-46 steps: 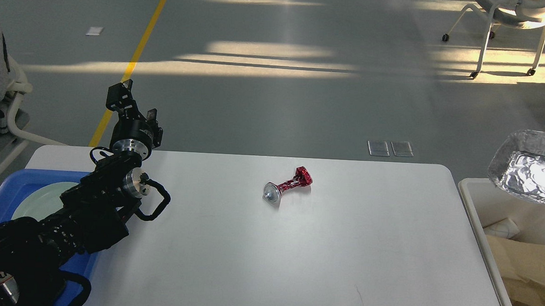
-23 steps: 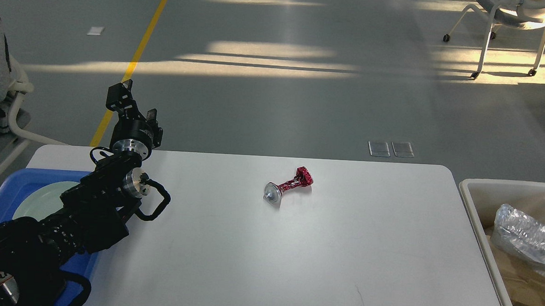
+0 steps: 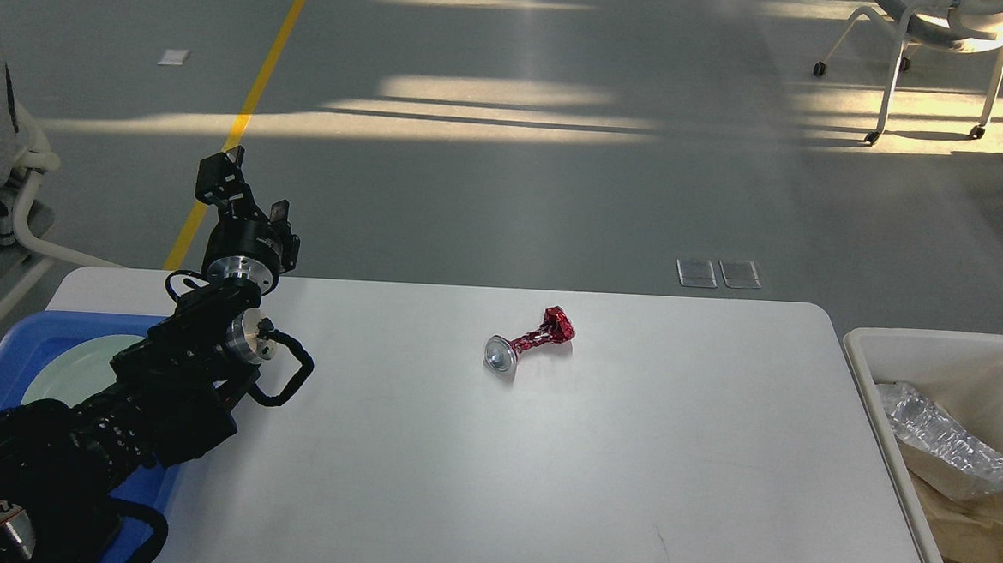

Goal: Tidy desktop
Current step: 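Raise the right gripper up away from the white bin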

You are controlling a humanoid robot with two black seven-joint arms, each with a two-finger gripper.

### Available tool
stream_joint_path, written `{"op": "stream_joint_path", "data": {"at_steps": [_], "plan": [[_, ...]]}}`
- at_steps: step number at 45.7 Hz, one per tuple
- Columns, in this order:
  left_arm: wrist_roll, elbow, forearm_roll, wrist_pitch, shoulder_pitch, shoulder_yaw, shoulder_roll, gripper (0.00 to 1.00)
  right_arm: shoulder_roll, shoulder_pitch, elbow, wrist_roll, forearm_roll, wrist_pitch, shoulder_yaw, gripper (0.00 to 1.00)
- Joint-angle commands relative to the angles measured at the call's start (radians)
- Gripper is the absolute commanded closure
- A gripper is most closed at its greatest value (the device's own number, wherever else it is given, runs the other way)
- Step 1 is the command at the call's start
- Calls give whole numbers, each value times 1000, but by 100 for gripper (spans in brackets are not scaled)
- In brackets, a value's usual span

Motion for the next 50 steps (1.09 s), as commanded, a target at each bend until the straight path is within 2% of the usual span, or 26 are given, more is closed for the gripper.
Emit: {"op": "stream_joint_path", "data": {"at_steps": [1, 5, 16, 21, 30, 38, 50], "plan": [[0, 0, 0, 0, 0, 0, 0, 4, 45, 160, 43, -1, 84, 6, 15, 0], [0, 0, 0, 0, 0, 0, 0, 4, 92, 255, 78, -2, 156, 28, 34, 0], [0, 0, 0, 0, 0, 0, 0, 4, 134, 570, 209, -2, 296, 189, 48, 0], [0, 0, 0, 0, 0, 0, 0, 4, 141, 689, 242, -2, 299, 324, 48, 0], [0, 0, 0, 2, 0, 0, 0, 4, 131, 881, 258, -2, 299, 324, 46, 0], [0, 2, 0, 0, 0, 0, 0, 4, 131, 979, 273, -1, 297, 324, 45, 0], [0, 0, 0, 0, 0, 0, 0, 4, 120, 898, 383, -2, 292, 324, 37, 0]]}}
